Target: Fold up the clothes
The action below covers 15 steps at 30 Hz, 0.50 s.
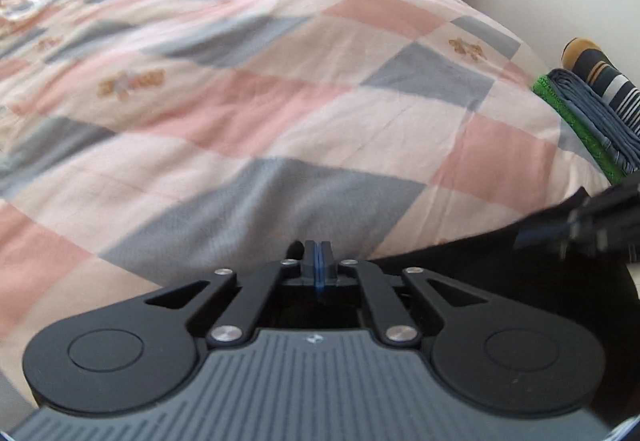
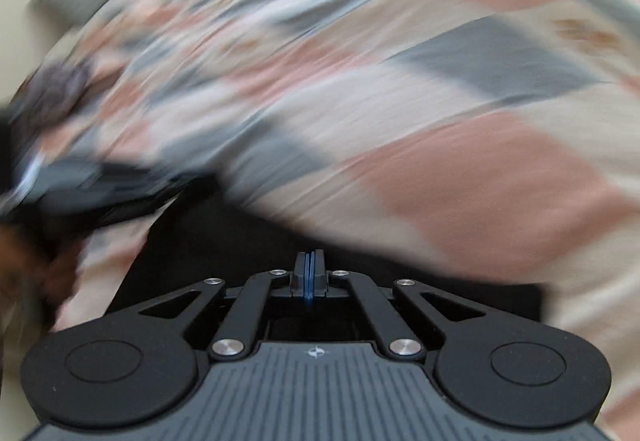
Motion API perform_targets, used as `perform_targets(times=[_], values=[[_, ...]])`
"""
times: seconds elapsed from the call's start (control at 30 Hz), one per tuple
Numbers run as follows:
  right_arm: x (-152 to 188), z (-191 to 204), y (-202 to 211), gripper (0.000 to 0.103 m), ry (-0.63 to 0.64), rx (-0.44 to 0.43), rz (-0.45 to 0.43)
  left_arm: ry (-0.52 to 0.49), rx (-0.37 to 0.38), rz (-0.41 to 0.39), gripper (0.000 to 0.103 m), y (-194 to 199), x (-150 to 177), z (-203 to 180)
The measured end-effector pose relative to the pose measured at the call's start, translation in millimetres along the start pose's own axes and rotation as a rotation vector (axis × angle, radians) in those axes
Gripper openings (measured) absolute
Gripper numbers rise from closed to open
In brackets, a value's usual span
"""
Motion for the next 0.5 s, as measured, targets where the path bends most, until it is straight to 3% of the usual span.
perform_targets(times=[0.07,0.17,0.3,0.4,0.47,0.5], values=[[4,-20,18,0.016,-0.048,0.055,-0.027,0.059,-0.021,-0.001,0.005,22,3,9],[17,-36,49,0.017,-0.088,0.086,-0.071,0.193,-0.024,0.017,0.006,62,18,28],[51,-17,75,0.027,-0.03,0.099,-0.094,0.24,0.016,0.081,0.006,96,50,22],[73,-5,68,0.031,0.007,0.176,-0.025,0.298,0.074,0.163,0.01,98,85,9],[68,5,69,0.032,0.022,0.145,-0.043,0.377,0.091,0.192,0.015,98,110,6],[64,11,70,0.04,0.031,0.126,-0.053,0.424,0.1,0.194,0.019,100,120,7]])
Point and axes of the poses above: each gripper's, at about its wrist camera, not at the fingertips, and y roughly against the way its jaws point, z to its left, x to its underside, the point moved 2 cm from there along -y, roughly the way its jaws point, and after that the axes turned 2 degrees about z, right-handed, at the moved point
